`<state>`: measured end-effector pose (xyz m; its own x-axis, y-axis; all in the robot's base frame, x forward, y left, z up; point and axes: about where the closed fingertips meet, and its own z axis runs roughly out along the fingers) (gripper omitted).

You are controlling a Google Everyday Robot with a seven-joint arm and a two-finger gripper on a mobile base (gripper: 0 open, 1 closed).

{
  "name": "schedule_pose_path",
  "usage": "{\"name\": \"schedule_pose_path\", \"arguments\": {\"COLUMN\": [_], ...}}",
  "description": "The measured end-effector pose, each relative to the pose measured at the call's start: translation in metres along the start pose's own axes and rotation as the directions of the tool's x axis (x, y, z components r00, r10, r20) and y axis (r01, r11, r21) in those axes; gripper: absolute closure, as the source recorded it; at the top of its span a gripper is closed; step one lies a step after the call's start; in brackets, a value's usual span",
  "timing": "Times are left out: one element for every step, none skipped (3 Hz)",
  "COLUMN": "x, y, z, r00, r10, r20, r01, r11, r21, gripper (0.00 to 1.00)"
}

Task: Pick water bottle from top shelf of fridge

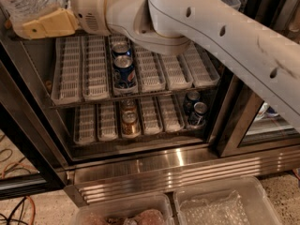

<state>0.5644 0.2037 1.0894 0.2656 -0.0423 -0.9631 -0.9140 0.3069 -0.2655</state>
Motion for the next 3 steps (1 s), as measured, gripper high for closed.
{"name": "schedule_pose_path", "arguments": {"x": [-0.010,-0.008,0.006], "y": [0.017,0.033,0.047], "z": [0.008,0.025,0.047], "r00": [0.999,0.997,0.994], "r10": [0.025,0.067,0.111], "r20": [0.027,0.033,0.025], "r01": [-0.026,-0.068,-0.112], "r11": [0.9992,0.9965,0.9927], "r21": [0.031,0.049,0.046], "gripper": [0.00,0.00,0.00]}}
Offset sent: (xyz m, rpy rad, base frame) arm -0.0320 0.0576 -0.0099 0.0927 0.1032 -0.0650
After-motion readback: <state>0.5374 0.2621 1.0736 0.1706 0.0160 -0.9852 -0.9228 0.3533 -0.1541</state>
